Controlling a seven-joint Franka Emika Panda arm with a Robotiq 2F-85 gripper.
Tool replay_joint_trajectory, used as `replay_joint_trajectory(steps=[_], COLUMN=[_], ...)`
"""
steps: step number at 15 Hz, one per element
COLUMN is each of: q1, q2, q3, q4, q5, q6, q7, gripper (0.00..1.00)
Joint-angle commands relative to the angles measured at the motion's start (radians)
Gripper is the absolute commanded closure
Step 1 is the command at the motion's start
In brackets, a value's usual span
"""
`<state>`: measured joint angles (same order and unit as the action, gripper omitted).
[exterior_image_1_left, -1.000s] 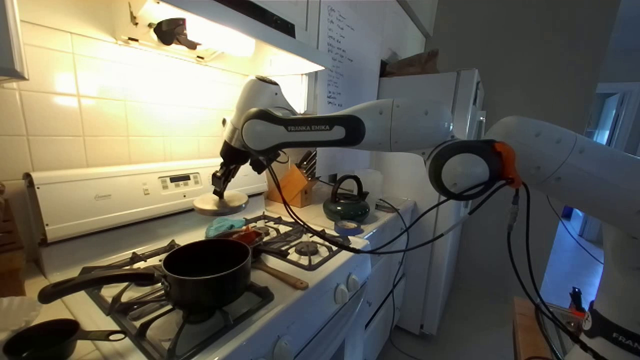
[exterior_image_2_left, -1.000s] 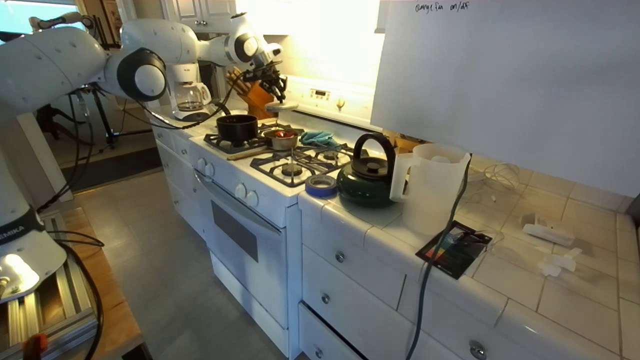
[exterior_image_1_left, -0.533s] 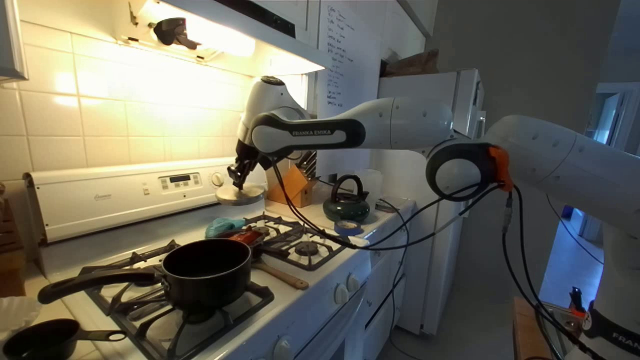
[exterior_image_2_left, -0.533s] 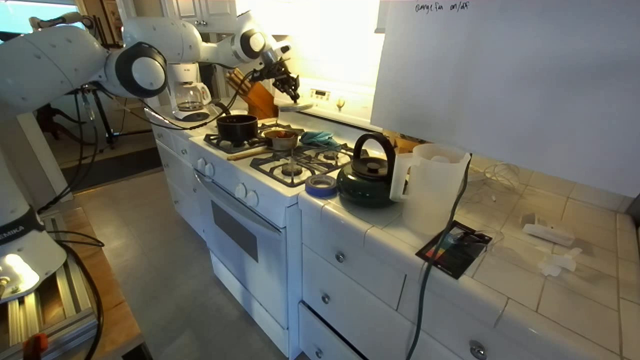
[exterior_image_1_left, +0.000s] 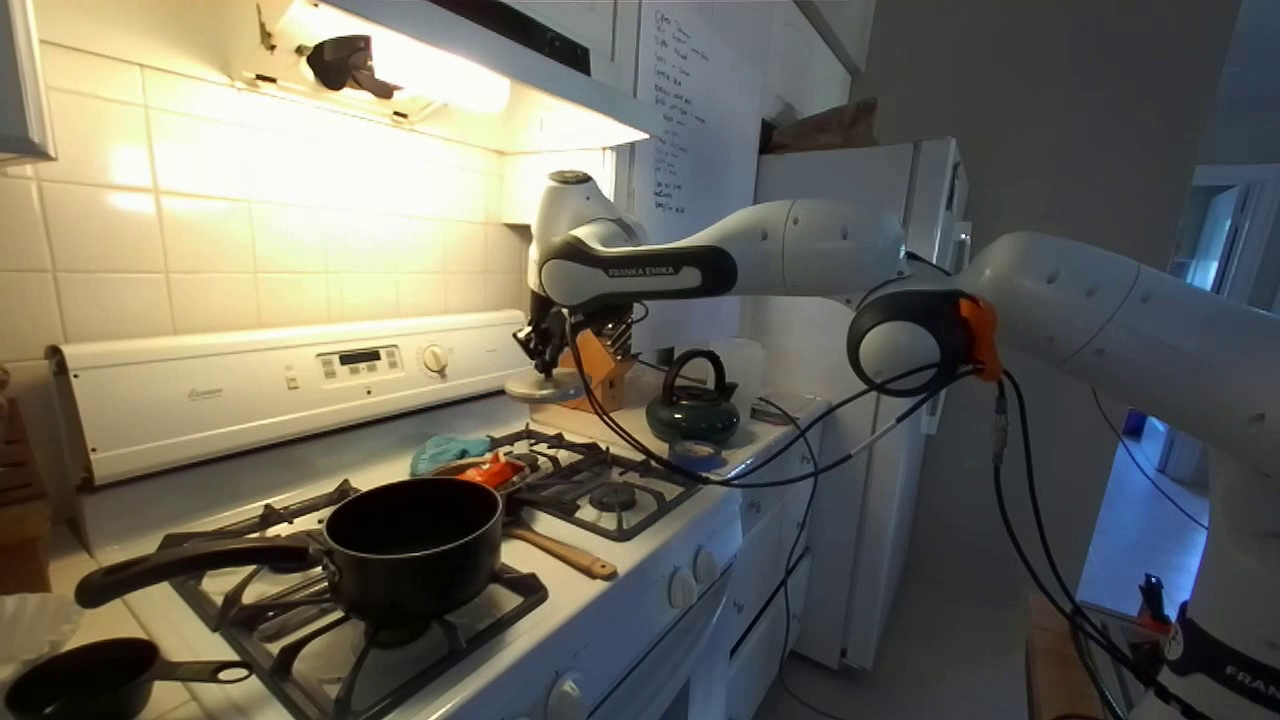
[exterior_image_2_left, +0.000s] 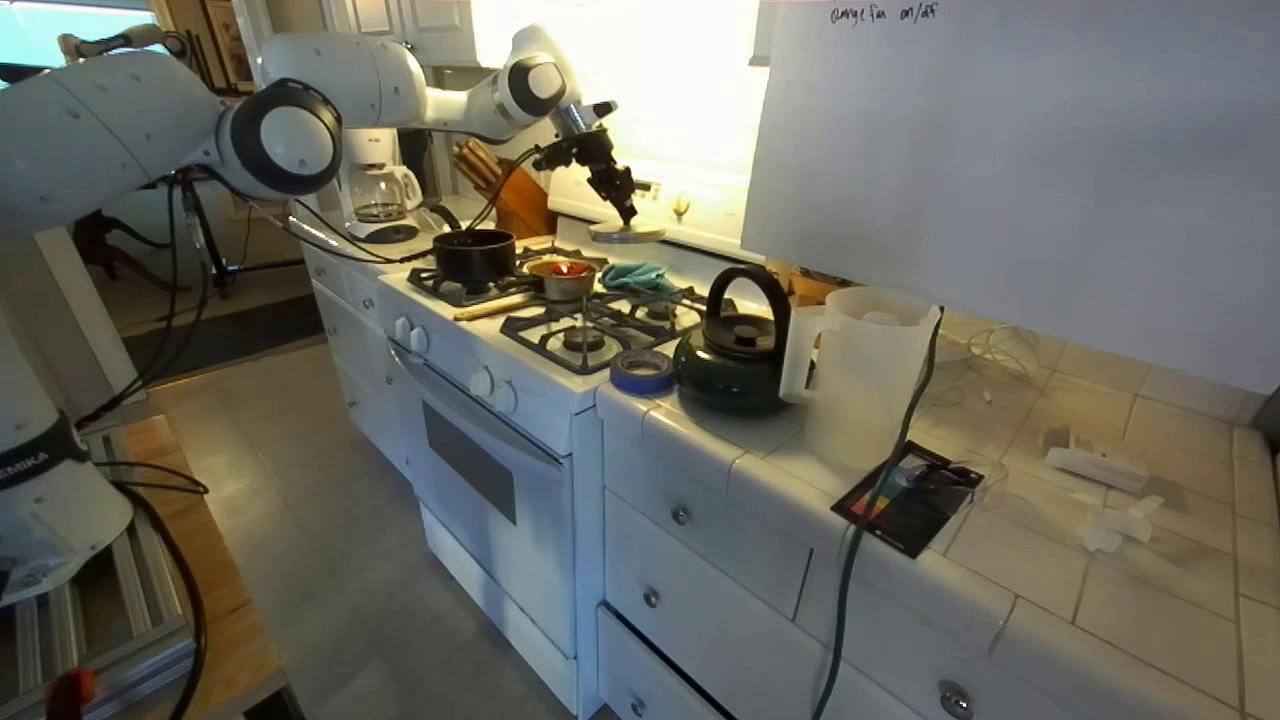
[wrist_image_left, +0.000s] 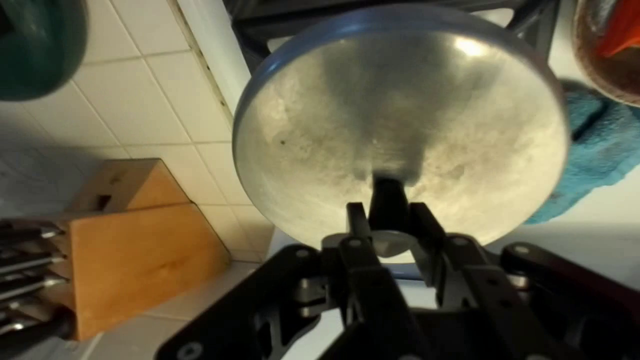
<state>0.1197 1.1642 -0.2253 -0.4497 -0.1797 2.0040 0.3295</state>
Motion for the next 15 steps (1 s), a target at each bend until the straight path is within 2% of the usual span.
replay_joint_trajectory(steps=[1, 4, 7, 11, 15], q1=[-0.04, -0.071, -0.063, -0.038, -0.008], q2=[-0.005, 0.052, 0.076, 0.075, 0.048], q3=[0.002, 0.005, -0.027, -0.058, -0.098], q4=[-0.011, 0.038, 0.037, 0.029, 0.002], q5=[0.009, 0.017, -0.016, -0.047, -0.092], q6=[-0.053, -0.063, -0.063, -0.024, 0.069], q7=[0.142, 0.242, 0.311, 0.338, 0.336], gripper=[0.94, 0.94, 0.94, 0.94, 0.94])
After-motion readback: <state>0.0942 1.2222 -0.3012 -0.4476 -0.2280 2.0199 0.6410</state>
